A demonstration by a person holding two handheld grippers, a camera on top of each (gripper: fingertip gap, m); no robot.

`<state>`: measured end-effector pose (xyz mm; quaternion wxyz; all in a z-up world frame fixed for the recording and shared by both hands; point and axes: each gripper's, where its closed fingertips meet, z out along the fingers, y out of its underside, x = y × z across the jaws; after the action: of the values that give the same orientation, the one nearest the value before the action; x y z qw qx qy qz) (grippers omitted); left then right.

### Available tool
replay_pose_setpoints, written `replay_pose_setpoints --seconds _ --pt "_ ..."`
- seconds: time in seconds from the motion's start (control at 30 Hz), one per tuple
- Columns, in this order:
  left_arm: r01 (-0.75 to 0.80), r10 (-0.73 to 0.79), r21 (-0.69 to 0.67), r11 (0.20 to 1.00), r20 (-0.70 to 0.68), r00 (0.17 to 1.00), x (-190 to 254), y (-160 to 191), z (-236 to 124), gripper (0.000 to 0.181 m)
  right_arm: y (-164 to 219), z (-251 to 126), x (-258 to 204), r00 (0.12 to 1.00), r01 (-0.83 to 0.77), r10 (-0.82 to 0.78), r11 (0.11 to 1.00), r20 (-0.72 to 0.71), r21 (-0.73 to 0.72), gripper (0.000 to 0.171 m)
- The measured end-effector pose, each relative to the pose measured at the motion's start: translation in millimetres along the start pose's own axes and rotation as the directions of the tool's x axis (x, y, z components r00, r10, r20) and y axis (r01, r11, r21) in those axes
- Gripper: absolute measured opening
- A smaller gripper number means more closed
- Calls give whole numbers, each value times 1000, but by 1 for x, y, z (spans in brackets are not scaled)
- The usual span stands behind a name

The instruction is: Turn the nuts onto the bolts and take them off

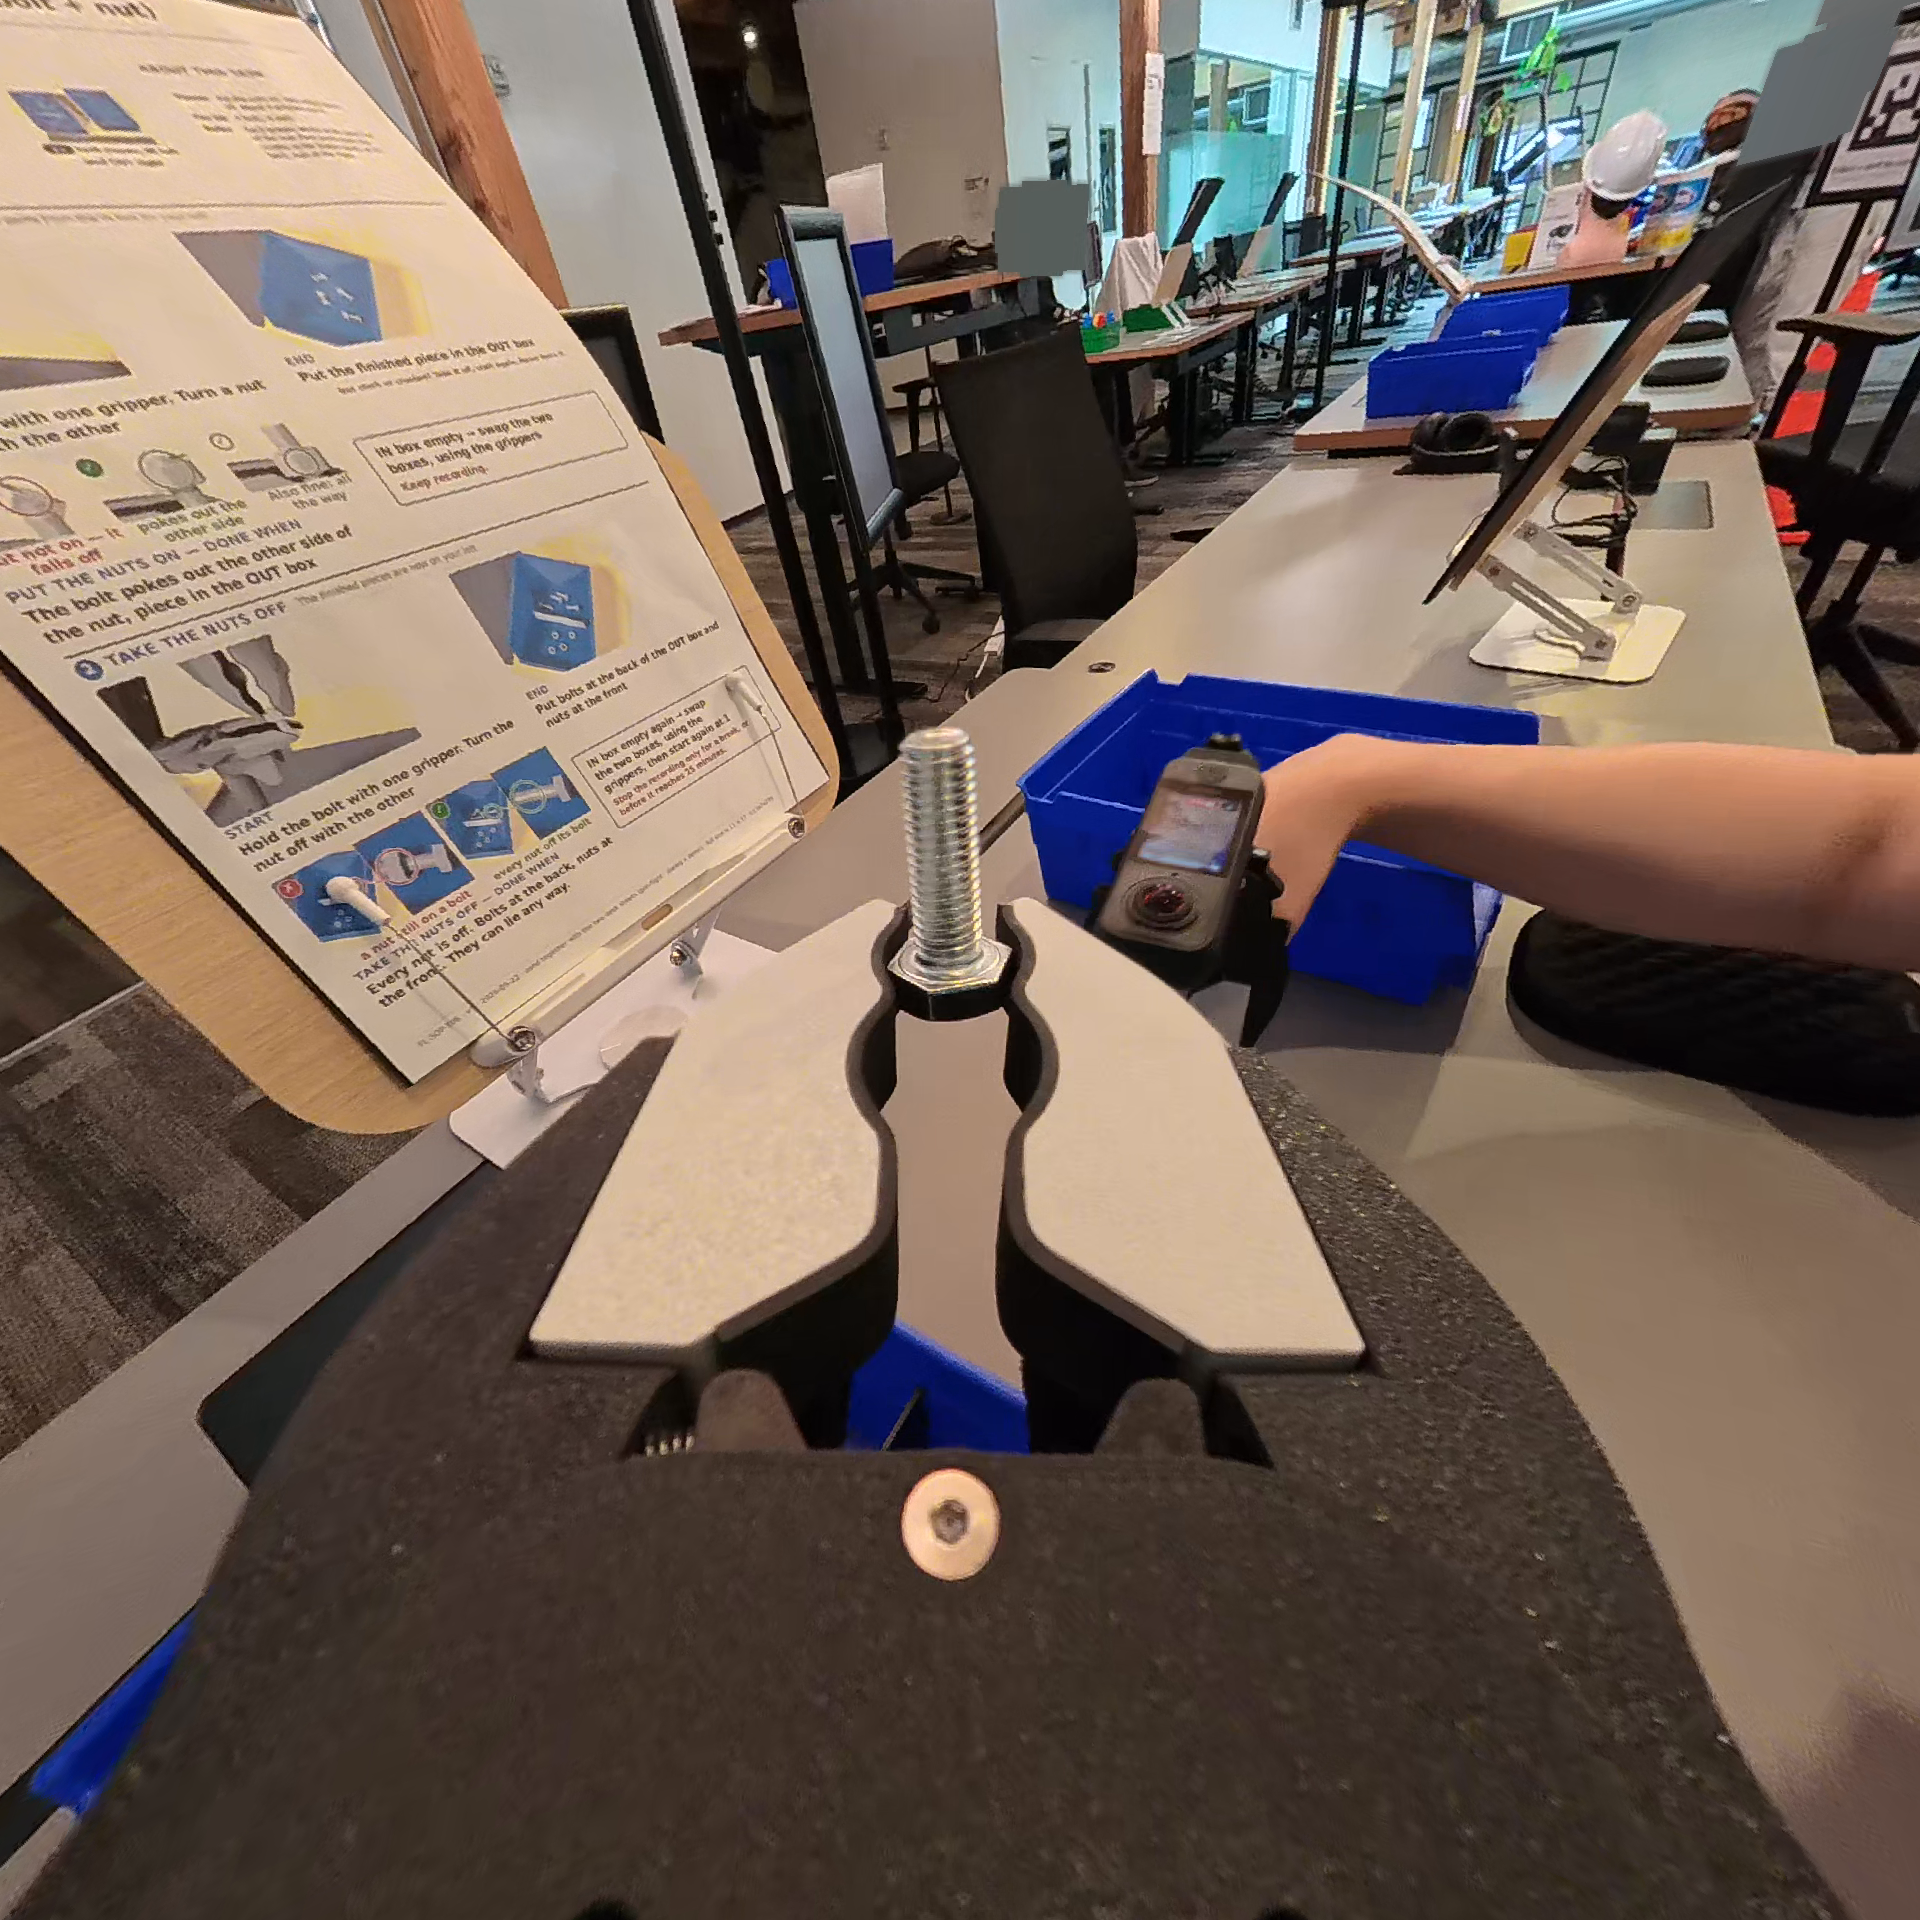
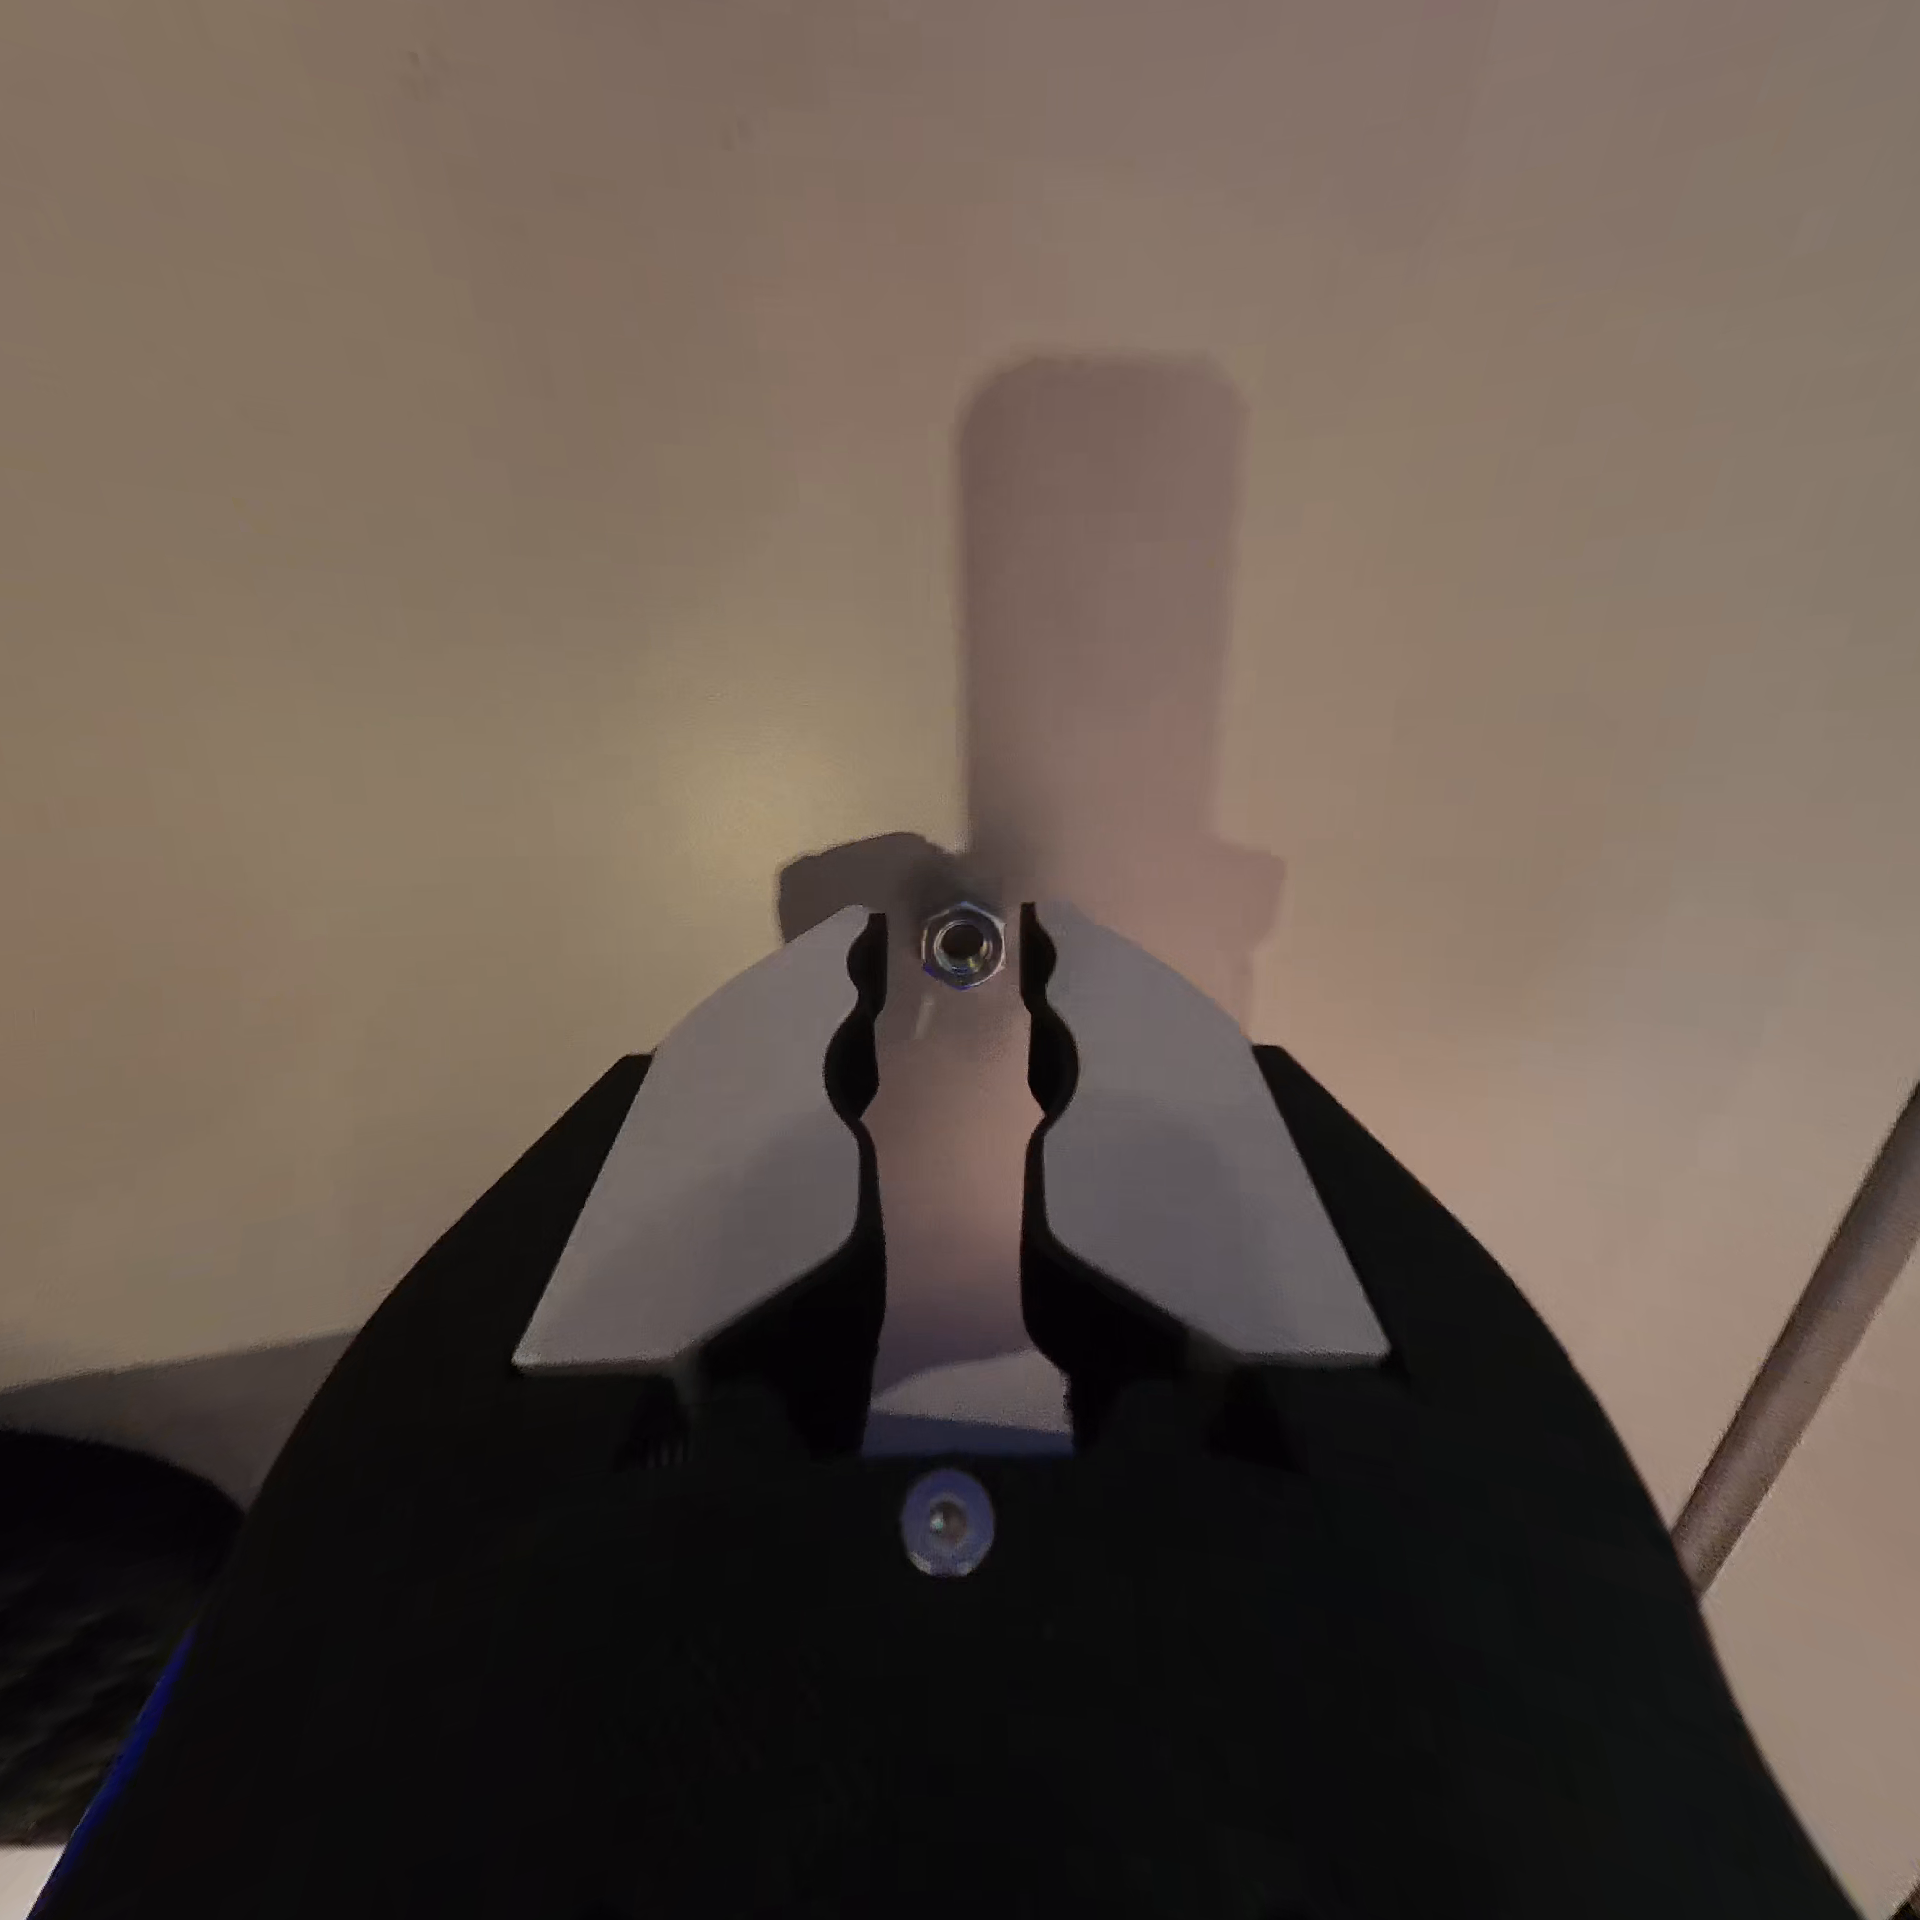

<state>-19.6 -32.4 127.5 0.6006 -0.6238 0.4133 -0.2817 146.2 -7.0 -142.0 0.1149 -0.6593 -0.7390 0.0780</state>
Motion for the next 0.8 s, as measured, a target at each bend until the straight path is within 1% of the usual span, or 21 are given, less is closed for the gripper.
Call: replay_pose_setpoints --seconds 0.1,0.33,0.47,0.57,0.63,0.67,0.73,0.8 --pt "-11 11 -7 1000 -11 1000 2 1 -1 15 2 6 0 999 -10 11 999 39 -40 25" --pt "-17 17 -21 1000 -33 999 6 3 1 15 12 11 2 999 -8 13 992 42 -123 24" --pt "-13 11 -34 999 -44 999 7 6 5 15 15 16 2 998 -18 25 991 52 -132 19" --pt "-7 4 -45 999 -54 999 9 10 11 15 11 14 0 997 -29 36 994 62 -109 18" --pt "-8 3 -67 998 -69 998 10 16 16 15 5 1 -2 998 -40 42 998 39 -51 18" --pt "-9 3 -79 997 -79 997 12 19 20 15 -1 -11 -5 998 -50 50 999 27 4 18" --pt "-3 -8 -108 994 -100 995 15 28 31 15 -18 -46 -14 997 -71 74 986 -13 153 18" --pt "16 -35 -133 991 -143 989 26 37 46 15 -32 -91 -24 991 -70 101 947 -83 314 18"
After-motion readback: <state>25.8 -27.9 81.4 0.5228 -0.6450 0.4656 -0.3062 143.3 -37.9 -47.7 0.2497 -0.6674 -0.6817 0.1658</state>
